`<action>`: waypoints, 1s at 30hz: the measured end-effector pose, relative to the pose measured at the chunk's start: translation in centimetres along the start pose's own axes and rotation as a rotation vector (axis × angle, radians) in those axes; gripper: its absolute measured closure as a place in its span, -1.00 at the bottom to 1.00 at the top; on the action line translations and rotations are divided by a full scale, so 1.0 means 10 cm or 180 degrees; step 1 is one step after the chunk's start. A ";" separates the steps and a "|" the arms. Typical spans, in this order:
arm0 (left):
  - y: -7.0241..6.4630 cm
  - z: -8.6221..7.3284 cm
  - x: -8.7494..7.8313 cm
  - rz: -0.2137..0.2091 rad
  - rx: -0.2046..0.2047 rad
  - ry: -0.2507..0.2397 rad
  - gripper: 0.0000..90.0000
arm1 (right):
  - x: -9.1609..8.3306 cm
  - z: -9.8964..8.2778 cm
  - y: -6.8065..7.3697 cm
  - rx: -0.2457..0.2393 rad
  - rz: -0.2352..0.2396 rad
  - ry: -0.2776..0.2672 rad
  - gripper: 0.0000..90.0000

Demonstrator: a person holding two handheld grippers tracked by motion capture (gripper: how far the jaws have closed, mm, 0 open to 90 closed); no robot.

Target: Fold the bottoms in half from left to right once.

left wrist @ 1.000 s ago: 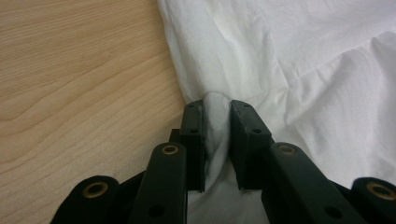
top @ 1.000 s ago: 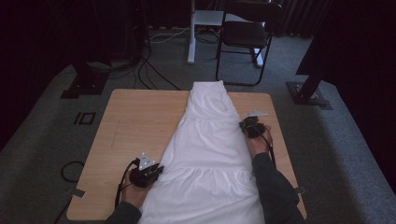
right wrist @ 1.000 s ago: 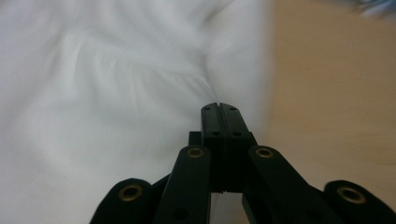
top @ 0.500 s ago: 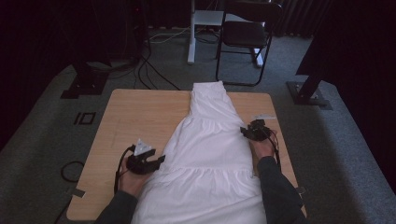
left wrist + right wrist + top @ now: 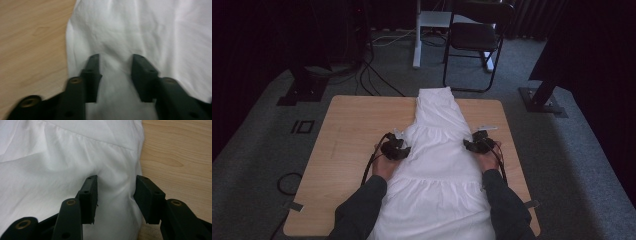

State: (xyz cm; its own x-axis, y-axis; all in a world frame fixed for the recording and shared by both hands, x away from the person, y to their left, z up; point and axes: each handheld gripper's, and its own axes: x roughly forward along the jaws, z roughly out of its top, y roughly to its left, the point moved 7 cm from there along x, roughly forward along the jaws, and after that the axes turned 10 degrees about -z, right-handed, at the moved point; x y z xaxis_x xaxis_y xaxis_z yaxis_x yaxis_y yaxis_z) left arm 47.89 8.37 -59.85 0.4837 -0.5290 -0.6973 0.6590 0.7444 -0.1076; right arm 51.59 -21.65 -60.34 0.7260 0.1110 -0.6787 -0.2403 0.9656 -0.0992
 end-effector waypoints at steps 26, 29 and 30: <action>-0.50 -0.98 -0.80 -0.0129 0.0098 -0.0208 0.53 | -1.08 -0.68 0.42 -0.0239 0.0489 -0.0108 0.19; -0.50 -0.97 -0.79 -0.0096 0.0093 -0.0214 0.47 | -1.04 -0.38 0.36 -0.0189 0.0551 -0.0349 0.18; -0.50 -0.97 -0.79 -0.0088 0.0092 -0.0213 0.45 | -0.95 -0.25 0.35 -0.0187 0.0598 -0.0348 0.17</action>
State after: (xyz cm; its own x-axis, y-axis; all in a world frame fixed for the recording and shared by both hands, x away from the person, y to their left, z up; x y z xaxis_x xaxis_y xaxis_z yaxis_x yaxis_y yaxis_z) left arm 35.22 12.80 -60.65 0.5017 -0.5760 -0.6454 0.6886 0.7175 -0.1051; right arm 42.20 -19.92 -56.04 0.7296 0.3156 -0.6066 -0.4128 0.9105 -0.0228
